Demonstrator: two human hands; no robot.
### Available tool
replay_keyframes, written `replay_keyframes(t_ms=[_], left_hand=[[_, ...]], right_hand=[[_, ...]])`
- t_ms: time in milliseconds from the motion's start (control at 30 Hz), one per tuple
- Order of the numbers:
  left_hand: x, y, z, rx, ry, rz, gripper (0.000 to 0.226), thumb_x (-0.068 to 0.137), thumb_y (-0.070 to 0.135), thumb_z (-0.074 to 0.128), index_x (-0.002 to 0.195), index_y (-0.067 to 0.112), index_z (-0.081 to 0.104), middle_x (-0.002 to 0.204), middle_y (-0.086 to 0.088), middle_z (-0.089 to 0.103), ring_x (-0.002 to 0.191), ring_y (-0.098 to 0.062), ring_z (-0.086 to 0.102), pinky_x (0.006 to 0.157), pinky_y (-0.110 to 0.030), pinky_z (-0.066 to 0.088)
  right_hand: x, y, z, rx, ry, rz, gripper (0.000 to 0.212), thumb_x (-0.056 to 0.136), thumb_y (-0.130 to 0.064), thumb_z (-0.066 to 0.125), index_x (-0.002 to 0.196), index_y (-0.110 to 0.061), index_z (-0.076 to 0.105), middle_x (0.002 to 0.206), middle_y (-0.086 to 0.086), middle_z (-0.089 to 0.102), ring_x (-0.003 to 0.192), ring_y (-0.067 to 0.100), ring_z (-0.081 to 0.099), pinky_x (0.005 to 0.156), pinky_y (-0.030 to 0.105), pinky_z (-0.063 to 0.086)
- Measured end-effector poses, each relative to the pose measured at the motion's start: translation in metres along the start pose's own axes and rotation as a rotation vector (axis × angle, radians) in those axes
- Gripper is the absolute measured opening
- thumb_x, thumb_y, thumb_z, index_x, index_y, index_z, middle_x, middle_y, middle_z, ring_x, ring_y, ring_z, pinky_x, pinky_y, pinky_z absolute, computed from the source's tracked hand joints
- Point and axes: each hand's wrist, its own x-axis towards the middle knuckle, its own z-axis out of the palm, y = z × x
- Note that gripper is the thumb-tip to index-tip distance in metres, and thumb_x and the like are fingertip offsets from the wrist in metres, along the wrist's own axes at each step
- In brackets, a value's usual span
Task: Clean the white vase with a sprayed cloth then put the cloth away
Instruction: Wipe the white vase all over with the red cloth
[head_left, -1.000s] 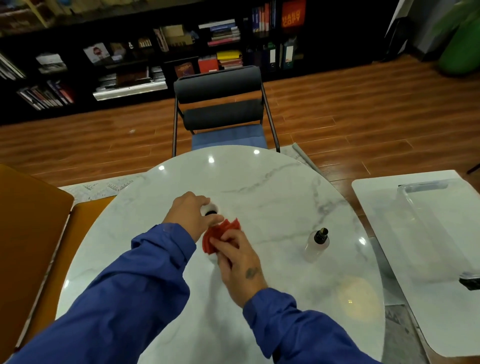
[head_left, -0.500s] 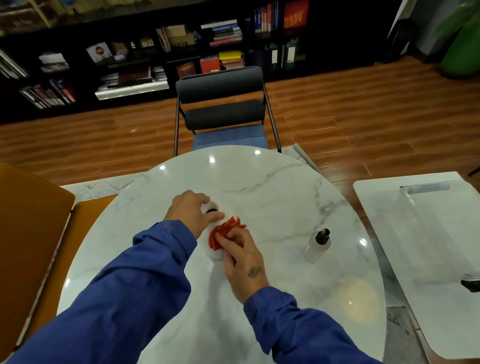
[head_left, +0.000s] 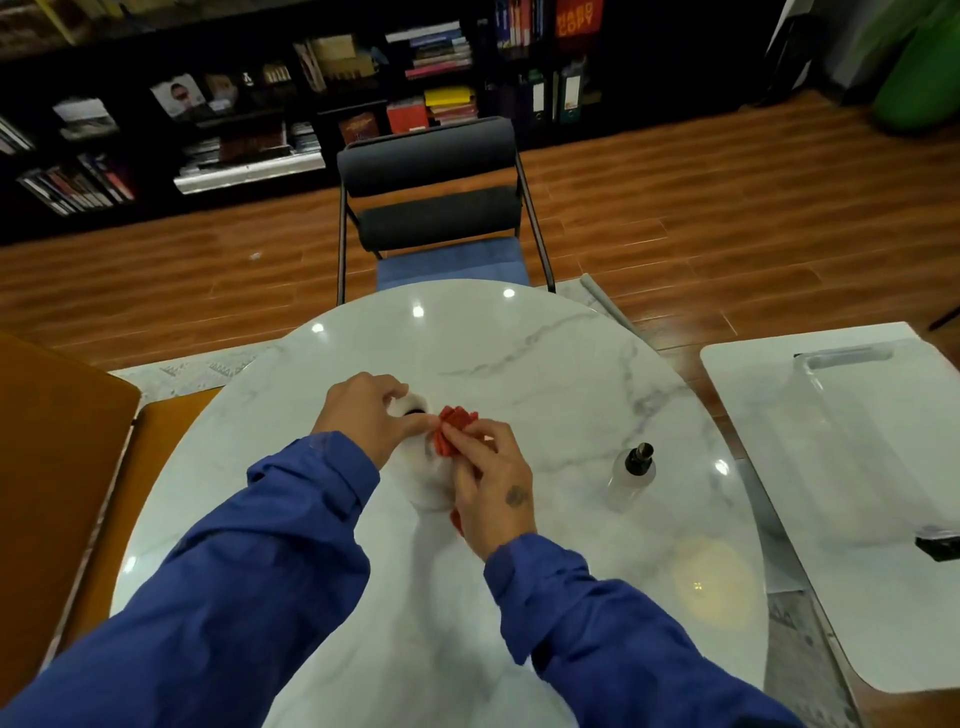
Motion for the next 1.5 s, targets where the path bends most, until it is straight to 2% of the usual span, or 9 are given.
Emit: replay_keyframes(t_ms=[133, 367, 433, 600, 767, 867, 1133, 1367, 1500], left_hand=[[0.001, -0.001, 0.001, 0.000, 0.000, -0.010, 0.057, 0.071, 0.044, 0.076, 0.115, 0.011, 0.063, 0.115, -0.008, 0.062, 0.107, -0.026, 0.056, 0.087, -0.025, 0.037], [0.002, -0.003, 0.004, -0.010, 0.011, -0.005, 0.057, 0.071, 0.043, 0.076, 0.116, 0.011, 0.063, 0.116, -0.008, 0.061, 0.107, -0.025, 0.056, 0.086, -0.025, 0.038], [0.002, -0.004, 0.005, -0.008, 0.015, -0.004, 0.056, 0.072, 0.043, 0.076, 0.116, 0.011, 0.063, 0.118, -0.007, 0.061, 0.108, -0.025, 0.056, 0.086, -0.024, 0.037], [0.002, -0.002, 0.002, 0.017, 0.003, -0.006, 0.058, 0.073, 0.045, 0.075, 0.118, 0.012, 0.062, 0.120, -0.006, 0.061, 0.111, -0.025, 0.056, 0.093, -0.028, 0.040], [0.001, -0.002, 0.002, -0.021, 0.006, -0.007, 0.056, 0.072, 0.043, 0.076, 0.117, 0.012, 0.062, 0.118, -0.007, 0.060, 0.111, -0.024, 0.054, 0.094, -0.029, 0.040], [0.002, -0.002, 0.004, -0.016, 0.014, -0.009, 0.056, 0.072, 0.043, 0.076, 0.118, 0.013, 0.062, 0.117, -0.007, 0.060, 0.109, -0.025, 0.055, 0.092, -0.029, 0.041], [0.000, 0.000, 0.001, 0.025, 0.000, -0.003, 0.058, 0.074, 0.045, 0.074, 0.119, 0.012, 0.061, 0.120, -0.008, 0.060, 0.112, -0.026, 0.055, 0.094, -0.030, 0.040], [-0.001, 0.002, 0.000, 0.021, 0.000, 0.000, 0.058, 0.073, 0.043, 0.075, 0.119, 0.010, 0.061, 0.119, -0.009, 0.060, 0.110, -0.026, 0.055, 0.094, -0.031, 0.041], [-0.001, 0.001, -0.001, 0.055, -0.017, 0.006, 0.059, 0.074, 0.046, 0.073, 0.120, 0.012, 0.061, 0.119, -0.007, 0.061, 0.111, -0.025, 0.055, 0.093, -0.029, 0.040]], right_hand=[[0.023, -0.001, -0.002, -0.084, -0.029, 0.047, 0.039, 0.091, -0.003, 0.051, 0.118, -0.025, 0.069, 0.120, -0.007, 0.056, 0.114, 0.015, 0.054, 0.102, 0.031, 0.045], [-0.025, 0.009, -0.005, -0.186, -0.018, -0.143, 0.040, 0.090, -0.008, 0.052, 0.123, -0.026, 0.065, 0.128, -0.008, 0.055, 0.115, 0.011, 0.053, 0.102, 0.021, 0.043], [0.003, 0.002, -0.003, -0.132, 0.044, -0.042, 0.036, 0.091, -0.008, 0.052, 0.119, -0.025, 0.069, 0.119, -0.013, 0.061, 0.109, 0.008, 0.056, 0.101, 0.019, 0.043], [0.060, -0.008, -0.018, -0.045, -0.153, 0.355, 0.036, 0.094, -0.008, 0.047, 0.113, -0.026, 0.072, 0.111, -0.009, 0.069, 0.101, 0.008, 0.061, 0.085, 0.006, 0.042], [0.015, 0.016, -0.025, -0.094, -0.133, 0.555, 0.035, 0.094, -0.015, 0.051, 0.123, -0.031, 0.065, 0.115, -0.008, 0.066, 0.103, 0.012, 0.060, 0.091, 0.016, 0.044], [-0.025, 0.023, -0.014, 0.001, -0.110, 0.653, 0.038, 0.090, -0.016, 0.057, 0.122, -0.036, 0.064, 0.111, -0.002, 0.069, 0.100, 0.019, 0.066, 0.094, 0.034, 0.054], [0.033, 0.017, -0.017, -0.026, -0.030, 0.652, 0.032, 0.095, -0.013, 0.050, 0.118, -0.025, 0.069, 0.119, -0.004, 0.067, 0.109, 0.017, 0.061, 0.086, 0.012, 0.040], [-0.018, 0.023, -0.009, -0.026, -0.050, 0.638, 0.041, 0.089, -0.018, 0.059, 0.129, -0.029, 0.061, 0.123, -0.004, 0.067, 0.110, 0.017, 0.062, 0.101, 0.030, 0.047], [0.022, 0.026, -0.010, -0.063, -0.044, 0.644, 0.037, 0.090, -0.011, 0.054, 0.120, -0.027, 0.068, 0.117, -0.003, 0.068, 0.109, 0.020, 0.062, 0.097, 0.024, 0.047]])
